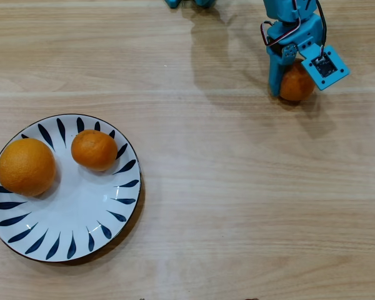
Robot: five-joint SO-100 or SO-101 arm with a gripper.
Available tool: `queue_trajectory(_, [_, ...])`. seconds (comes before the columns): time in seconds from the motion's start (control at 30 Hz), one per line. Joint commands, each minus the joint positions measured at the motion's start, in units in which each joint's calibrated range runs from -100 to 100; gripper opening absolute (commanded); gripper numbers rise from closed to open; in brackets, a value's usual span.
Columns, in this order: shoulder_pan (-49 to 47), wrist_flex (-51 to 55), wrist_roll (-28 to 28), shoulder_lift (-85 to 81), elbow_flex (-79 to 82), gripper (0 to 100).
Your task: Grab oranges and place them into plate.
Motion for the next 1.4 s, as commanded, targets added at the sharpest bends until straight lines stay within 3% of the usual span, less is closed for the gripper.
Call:
queue_trajectory(0.0, [2.69,-0.61,1.22,-3.08,-4.25,26])
queue_trajectory(0.3, [17.04,-0.26,20.67,-7.05,-16.2,27])
queue_trajectory(0.5, [28.5,-0.26,29.35,-6.63,-24.44,27])
queue_trajectory(0.87, [48.09,-1.64,33.58,9.09,-47.35,27])
queue_trajectory(1.13, [56.0,-11.95,33.11,25.15,-67.45,27])
queue_trajectory(1.37, [61.96,-19.6,33.11,34.88,-73.51,27])
